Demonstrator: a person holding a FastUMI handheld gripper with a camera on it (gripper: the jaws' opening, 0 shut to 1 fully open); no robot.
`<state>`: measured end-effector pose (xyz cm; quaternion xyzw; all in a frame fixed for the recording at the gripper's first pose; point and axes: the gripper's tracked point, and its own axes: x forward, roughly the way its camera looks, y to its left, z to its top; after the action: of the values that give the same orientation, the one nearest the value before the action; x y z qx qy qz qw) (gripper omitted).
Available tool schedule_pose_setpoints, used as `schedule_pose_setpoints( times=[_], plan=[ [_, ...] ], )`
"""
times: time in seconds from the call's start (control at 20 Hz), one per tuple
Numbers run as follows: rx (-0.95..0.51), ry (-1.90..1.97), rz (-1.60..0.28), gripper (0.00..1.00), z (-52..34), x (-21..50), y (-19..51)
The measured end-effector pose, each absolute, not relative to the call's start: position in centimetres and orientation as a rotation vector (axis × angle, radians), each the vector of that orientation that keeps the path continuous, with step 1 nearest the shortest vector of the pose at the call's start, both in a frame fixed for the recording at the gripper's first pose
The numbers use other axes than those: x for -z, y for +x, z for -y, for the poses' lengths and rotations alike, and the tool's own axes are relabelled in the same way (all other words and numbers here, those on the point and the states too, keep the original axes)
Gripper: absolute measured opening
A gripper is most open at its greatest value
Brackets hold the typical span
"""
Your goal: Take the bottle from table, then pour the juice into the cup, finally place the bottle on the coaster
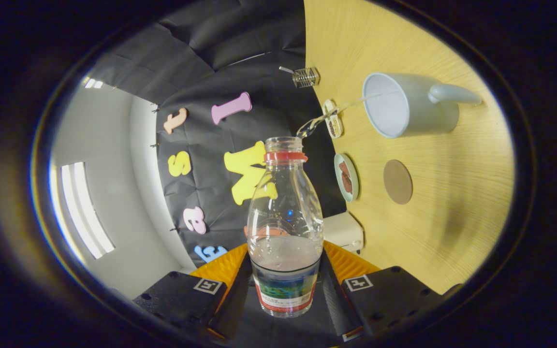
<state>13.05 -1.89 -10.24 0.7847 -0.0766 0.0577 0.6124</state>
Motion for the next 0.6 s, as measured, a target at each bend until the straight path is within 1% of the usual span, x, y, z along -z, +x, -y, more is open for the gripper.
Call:
schedule_pose_setpoints(
  times=[0.6],
  plan=[
    [-0.165,1.905,0.206,0.77,2.1,8.1,13.2]
  ],
)
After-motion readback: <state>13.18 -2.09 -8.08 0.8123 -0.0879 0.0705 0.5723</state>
